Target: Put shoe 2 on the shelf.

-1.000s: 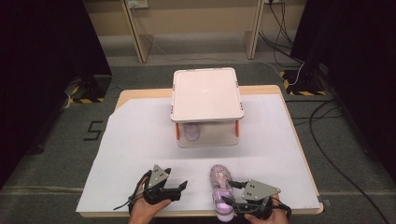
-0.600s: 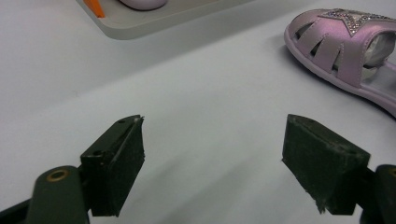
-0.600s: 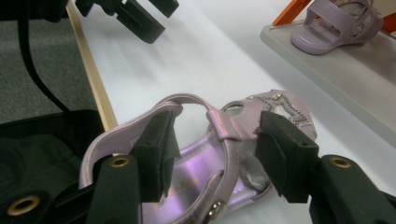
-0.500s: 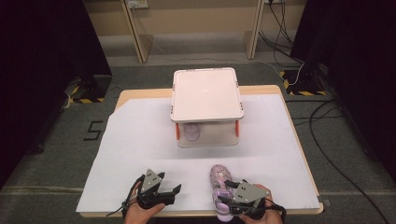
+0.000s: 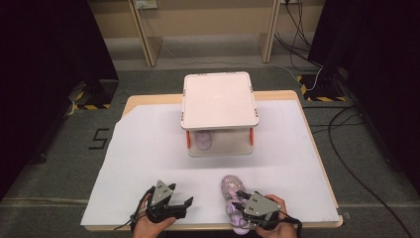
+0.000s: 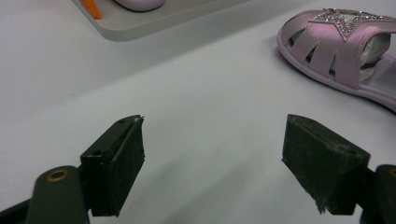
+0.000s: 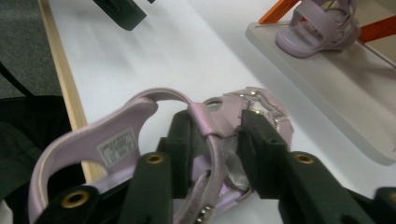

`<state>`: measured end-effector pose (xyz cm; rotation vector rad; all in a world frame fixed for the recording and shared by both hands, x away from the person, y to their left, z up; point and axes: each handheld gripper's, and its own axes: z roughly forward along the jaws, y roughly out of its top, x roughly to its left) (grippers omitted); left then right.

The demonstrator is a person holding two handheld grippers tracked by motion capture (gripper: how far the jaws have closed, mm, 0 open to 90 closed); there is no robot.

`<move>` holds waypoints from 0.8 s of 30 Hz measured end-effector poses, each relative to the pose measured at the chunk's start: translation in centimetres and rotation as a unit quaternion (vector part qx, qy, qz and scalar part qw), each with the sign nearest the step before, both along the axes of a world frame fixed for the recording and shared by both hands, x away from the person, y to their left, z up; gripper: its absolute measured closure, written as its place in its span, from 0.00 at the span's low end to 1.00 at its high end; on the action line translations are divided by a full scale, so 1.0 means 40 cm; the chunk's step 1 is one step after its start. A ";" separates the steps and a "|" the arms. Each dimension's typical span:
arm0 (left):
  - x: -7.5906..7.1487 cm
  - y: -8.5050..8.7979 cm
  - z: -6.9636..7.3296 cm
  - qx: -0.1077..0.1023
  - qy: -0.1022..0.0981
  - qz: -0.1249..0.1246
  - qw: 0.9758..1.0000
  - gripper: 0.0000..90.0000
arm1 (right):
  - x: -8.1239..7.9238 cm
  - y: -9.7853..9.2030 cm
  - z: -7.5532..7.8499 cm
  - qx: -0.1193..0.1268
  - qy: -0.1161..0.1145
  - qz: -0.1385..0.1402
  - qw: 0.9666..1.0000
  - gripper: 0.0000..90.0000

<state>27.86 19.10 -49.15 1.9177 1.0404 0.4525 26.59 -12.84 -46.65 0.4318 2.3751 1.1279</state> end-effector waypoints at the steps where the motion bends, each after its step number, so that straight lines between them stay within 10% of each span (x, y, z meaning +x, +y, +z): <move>1: 0.001 0.001 -0.001 -0.002 0.001 0.000 1.000 0.23 | 0.001 0.000 0.001 0.001 -0.005 0.001 1.000 0.79; 24: 0.003 0.005 0.002 -0.002 0.002 0.002 1.000 0.23 | 0.019 0.008 0.033 -0.002 -0.055 -0.014 0.998 0.94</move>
